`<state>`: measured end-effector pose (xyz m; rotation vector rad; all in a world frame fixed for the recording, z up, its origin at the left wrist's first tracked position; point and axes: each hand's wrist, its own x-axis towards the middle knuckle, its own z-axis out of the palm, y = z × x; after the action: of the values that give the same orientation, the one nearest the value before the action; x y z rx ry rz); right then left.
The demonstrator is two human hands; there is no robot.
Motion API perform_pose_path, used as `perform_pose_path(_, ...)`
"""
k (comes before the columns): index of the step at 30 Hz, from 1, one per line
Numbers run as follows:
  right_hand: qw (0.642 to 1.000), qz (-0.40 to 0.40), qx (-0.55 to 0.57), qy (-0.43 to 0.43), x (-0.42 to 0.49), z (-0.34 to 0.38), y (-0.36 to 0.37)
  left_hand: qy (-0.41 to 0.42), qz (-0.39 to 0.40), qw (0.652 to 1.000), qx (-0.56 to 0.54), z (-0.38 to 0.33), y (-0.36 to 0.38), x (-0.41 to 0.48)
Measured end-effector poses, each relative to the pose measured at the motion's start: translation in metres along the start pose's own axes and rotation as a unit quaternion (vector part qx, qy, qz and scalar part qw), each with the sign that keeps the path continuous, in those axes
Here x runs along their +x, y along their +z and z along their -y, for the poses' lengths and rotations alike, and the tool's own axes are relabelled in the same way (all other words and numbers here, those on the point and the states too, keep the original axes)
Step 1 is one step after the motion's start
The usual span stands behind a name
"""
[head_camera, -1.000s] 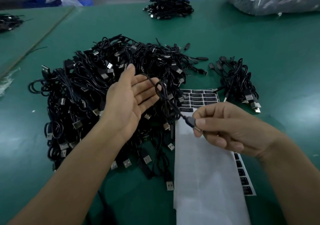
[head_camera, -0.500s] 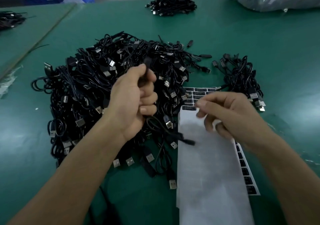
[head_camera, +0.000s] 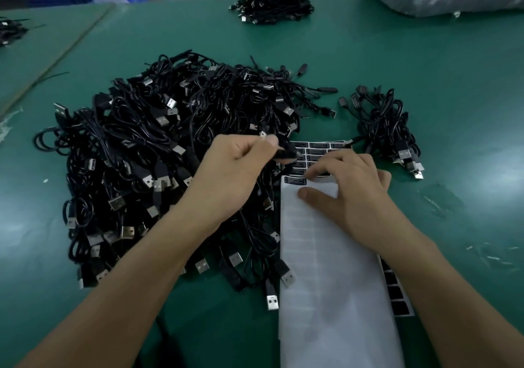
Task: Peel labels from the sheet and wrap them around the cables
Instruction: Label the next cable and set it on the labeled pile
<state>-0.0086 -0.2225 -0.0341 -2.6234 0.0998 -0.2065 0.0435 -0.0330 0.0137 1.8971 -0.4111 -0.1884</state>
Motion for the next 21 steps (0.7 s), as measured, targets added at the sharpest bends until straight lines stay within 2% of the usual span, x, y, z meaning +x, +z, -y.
perform_pose_path(3,0.999,0.001,0.038,0.019,0.001,0.004,-0.003,0.04,-0.001,0.997,0.064,0.008,0.006,0.0)
perform_pose_path(6,0.995,-0.029,0.095,0.021,0.002,0.006,-0.006,0.063,-0.029,0.995,0.077,0.012,0.017,-0.004)
perform_pose_path(12,0.972,-0.05,0.229,-0.004,0.002,0.004,-0.012,0.065,-0.075,0.989,0.113,0.022,0.028,-0.007)
perform_pose_path(16,0.958,-0.047,0.284,-0.002,0.004,0.003,-0.015,0.054,-0.05,0.991,0.109,0.026,0.03,-0.007)
perform_pose_path(21,0.957,-0.032,0.287,0.002,0.004,0.004,-0.013,0.071,-0.035,0.989,0.128,0.028,0.033,-0.009)
